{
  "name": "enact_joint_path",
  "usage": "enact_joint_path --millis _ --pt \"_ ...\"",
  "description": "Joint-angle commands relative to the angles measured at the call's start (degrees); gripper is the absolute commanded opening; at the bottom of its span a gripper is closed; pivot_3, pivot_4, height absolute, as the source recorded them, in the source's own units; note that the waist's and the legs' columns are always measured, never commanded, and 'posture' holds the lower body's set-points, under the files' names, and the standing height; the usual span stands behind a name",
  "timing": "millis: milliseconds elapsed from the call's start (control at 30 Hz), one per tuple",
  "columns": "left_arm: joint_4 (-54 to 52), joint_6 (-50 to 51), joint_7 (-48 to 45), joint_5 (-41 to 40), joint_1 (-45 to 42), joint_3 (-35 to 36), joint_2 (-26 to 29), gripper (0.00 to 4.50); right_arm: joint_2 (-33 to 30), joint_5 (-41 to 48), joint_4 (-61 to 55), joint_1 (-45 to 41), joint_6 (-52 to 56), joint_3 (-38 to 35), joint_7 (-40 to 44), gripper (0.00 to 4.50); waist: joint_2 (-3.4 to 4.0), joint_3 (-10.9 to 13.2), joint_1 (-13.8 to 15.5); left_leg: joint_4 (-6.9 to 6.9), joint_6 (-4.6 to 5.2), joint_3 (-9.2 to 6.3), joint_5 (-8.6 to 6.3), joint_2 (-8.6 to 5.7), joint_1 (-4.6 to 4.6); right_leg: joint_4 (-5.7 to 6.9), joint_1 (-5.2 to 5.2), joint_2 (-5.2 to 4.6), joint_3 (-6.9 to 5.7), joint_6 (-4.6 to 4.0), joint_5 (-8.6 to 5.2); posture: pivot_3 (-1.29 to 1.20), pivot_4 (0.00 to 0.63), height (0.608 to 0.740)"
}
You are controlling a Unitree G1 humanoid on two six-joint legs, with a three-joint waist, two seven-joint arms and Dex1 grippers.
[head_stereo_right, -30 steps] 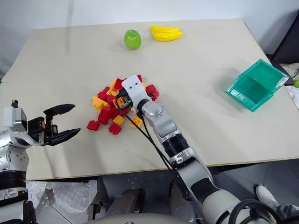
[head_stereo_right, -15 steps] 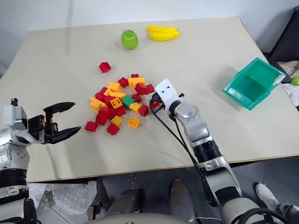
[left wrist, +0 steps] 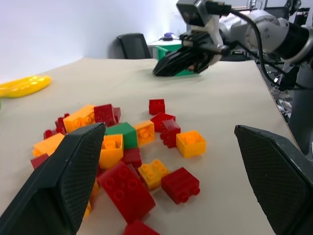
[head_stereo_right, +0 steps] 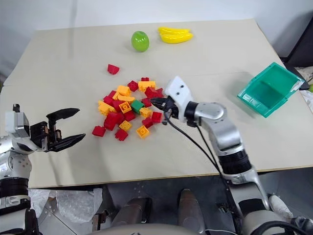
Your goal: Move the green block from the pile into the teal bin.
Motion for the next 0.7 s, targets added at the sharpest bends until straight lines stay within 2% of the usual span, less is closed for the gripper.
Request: enact_joint_path --millis 33,67,233,367,400,433,567,700 --pt "-0.5 0.4 -2.3 -0.6 0.4 1.3 2.0 4.5 -9.5 1.1 1.9 -2.2 0.1 -4.9 6.9 0.75 -0.02 0.0 0.2 0.0 0.01 0.03 -0.01 -0.01 0.0 -0.02 0.0 -0.01 0.01 0.0 0.0 0.0 0.15 0.74" --pt "-0.1 0.5 -2.5 -0.6 0.4 1.4 2.2 4.5 -11.5 1.1 2.5 -2.4 -0.1 -5.3 7.9 1.19 -0.03 0.0 0.3 0.01 0.03 0.04 -0.01 -0.03 -0.01 -0.05 0.0 -0.03 0.01 0.01 0.0 0.0 0.15 0.74" --pt "1.3 0.3 -3.1 -0.6 -0.2 1.4 3.2 4.5 -17.8 1.0 1.8 -1.5 0.6 -5.6 11.6 2.78 -0.04 0.0 -0.1 -0.08 0.02 0.22 -0.03 0.08 0.04 -0.08 -0.06 0.0 0.05 -0.01 0.01 0.0 0.15 0.74" --pt "1.8 0.1 -3.1 -0.5 -0.6 1.3 3.3 4.5 -18.7 1.2 -0.9 -1.1 2.6 -5.4 12.0 4.11 -0.05 0.0 0.0 -0.09 0.06 0.62 -0.05 0.1 0.0 0.08 -0.36 0.0 0.34 -0.03 0.02 0.0 0.15 0.74" --pt "1.9 0.0 -3.2 -0.5 -0.7 1.2 3.3 4.5 -18.6 1.2 -1.4 -1.1 3.1 -5.4 11.9 4.33 -0.05 0.0 0.0 -0.07 0.06 0.64 -0.05 0.1 -0.03 0.09 -0.4 0.0 0.37 -0.02 0.03 0.0 0.15 0.74" --pt "2.0 0.0 -3.2 -0.5 -0.8 1.1 3.3 4.5 -17.9 1.0 -2.1 -1.5 3.8 -5.0 11.2 4.46 -0.05 0.0 0.1 -0.07 0.06 0.64 -0.05 0.1 -0.04 0.09 -0.41 0.0 0.38 -0.02 0.03 0.0 0.15 0.74" --pt "1.4 -0.1 -2.8 -0.4 -0.9 0.6 2.6 4.5 -8.0 -0.3 -5.4 -6.0 15.5 0.3 1.4 4.46 -0.05 0.0 -0.3 -0.02 0.05 0.72 -0.05 0.16 -0.03 0.12 -0.45 0.06 0.48 -0.05 0.07 0.0 0.15 0.74" --pt "1.4 0.0 -3.0 -0.4 -1.0 0.3 2.6 4.5 0.1 -1.7 -5.0 -8.9 20.7 4.9 -4.1 4.46 -0.05 0.0 0.0 -0.03 -0.03 0.77 -0.03 0.3 -0.06 0.2 -0.61 0.15 0.53 -0.15 0.13 0.0 0.15 0.74"
